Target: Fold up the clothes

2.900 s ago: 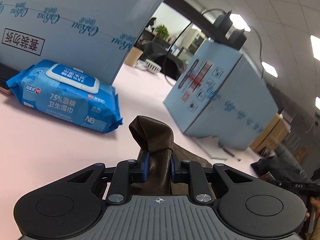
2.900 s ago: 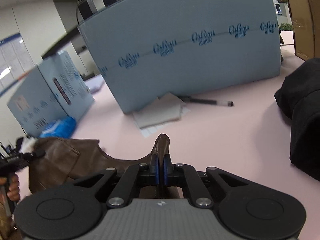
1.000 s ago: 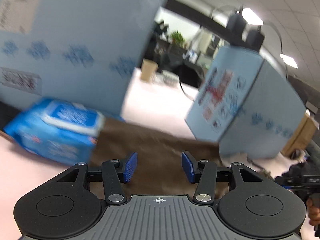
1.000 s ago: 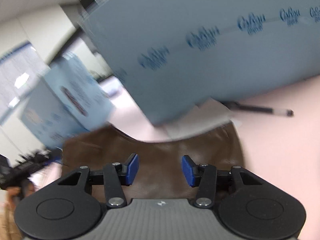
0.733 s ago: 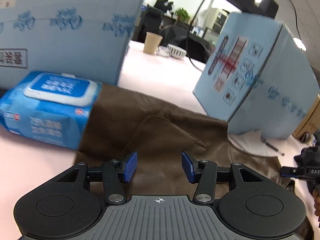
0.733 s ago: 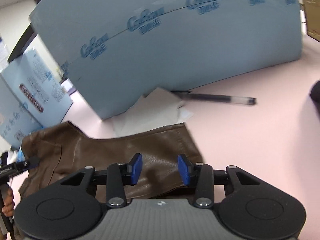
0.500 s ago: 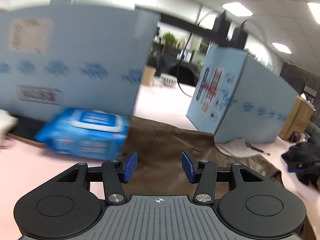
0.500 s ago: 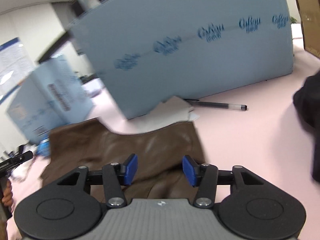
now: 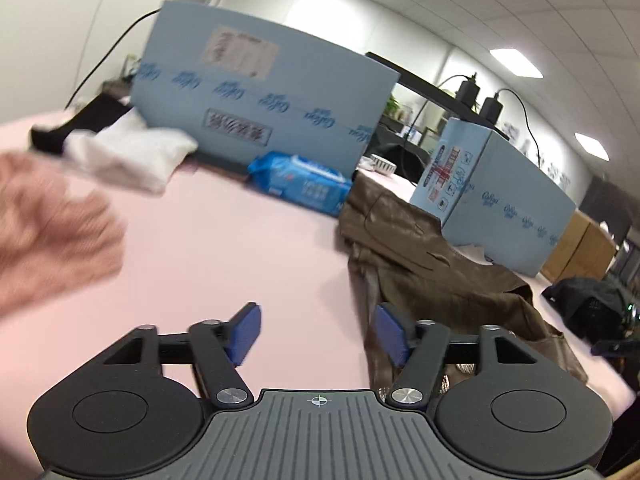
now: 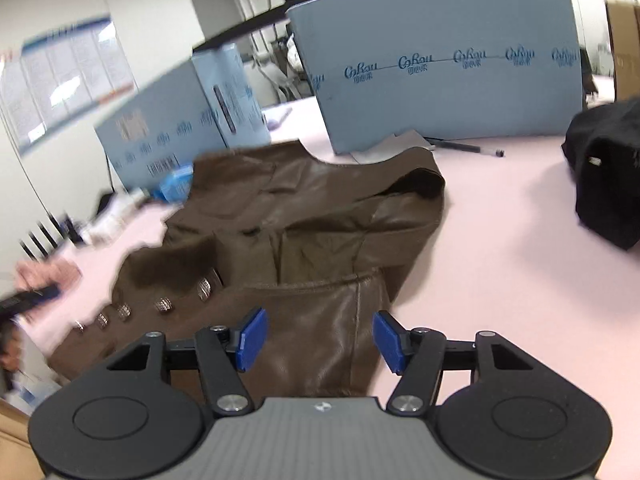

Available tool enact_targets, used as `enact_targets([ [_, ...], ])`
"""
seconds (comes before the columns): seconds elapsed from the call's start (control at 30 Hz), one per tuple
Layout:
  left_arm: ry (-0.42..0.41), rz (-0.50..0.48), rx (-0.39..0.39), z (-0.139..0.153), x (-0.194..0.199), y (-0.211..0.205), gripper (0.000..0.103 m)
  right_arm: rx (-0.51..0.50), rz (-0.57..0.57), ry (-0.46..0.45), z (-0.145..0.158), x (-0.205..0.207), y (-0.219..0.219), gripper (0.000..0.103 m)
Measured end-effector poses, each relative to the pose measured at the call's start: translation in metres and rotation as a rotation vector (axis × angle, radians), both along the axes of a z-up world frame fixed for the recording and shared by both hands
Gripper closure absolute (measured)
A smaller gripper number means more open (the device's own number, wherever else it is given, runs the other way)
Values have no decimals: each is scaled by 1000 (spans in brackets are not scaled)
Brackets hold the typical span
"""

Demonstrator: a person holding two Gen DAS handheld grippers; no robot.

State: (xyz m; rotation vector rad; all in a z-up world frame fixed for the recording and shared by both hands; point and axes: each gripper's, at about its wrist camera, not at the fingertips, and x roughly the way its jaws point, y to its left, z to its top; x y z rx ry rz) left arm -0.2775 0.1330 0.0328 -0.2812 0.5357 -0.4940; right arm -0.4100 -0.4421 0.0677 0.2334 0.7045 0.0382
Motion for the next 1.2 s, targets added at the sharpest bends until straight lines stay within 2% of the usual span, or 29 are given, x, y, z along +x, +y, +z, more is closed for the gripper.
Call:
enact_targets([
  [0.07, -1, -24, 33, -2, -11, -1, 38, -22, -27, 55, -7, -3, 7, 40],
  [0.13, 1, -46, 63, -5, -18, -7, 37, 14, -39, 79, -14, -10, 8, 40],
  [0.27, 39, -112, 56, -10, -15, -18, 35, 187, -39, 64, -26, -21, 5, 40],
  [0.37, 67, -142, 54, -17, -13, -23, 35, 248, -63, 54, -31, -24, 2, 40],
  [0.47, 74, -132, 36, -23, -22, -21, 35, 406, -36, 54, -35, -28, -5, 45],
  [0.5, 79, -127, 15, -23, -25, -19, 35, 429, -34, 56, -35, -30, -5, 44],
  [0.63, 113, -120, -59, -25, -21, -15, 30, 440, -51, 77, -39, -29, -3, 43],
  [0.77, 118, -145, -74, -28, -15, -24, 29, 497, -33, 51, -47, -18, 1, 43],
  [0.8, 119, -144, -80, -29, -13, -26, 30, 515, -25, 49, -50, -14, 3, 45],
  [0.87, 129, -140, -100, -30, -11, -28, 31, 524, -21, 35, -52, -10, 5, 66],
  [0.9, 137, -137, -114, -30, -10, -27, 33, 528, -20, 30, -53, -9, 5, 72],
  [0.93, 146, -128, -124, -31, -9, -26, 44, 538, -24, 21, -55, -9, 4, 82],
  [0.97, 155, -118, -134, -33, -8, -24, 60, 543, -31, 12, -56, -10, 3, 90],
  [1.0, 179, -119, -166, -36, -7, -21, 67, 547, -39, 4, -58, -11, 2, 91],
  [1.03, 204, -119, -198, -39, -5, -19, 79, 554, -42, -8, -58, -13, 1, 93],
  [1.07, 231, -127, -238, -43, -5, -17, 86, 561, -43, -20, -59, -14, 0, 94],
  [1.13, 257, -140, -275, -47, -3, -15, 91, 572, -35, -52, -58, -17, -1, 95],
  [1.2, 235, -148, -282, -46, -7, -18, 92, 570, -23, -87, -54, -19, 0, 96],
])
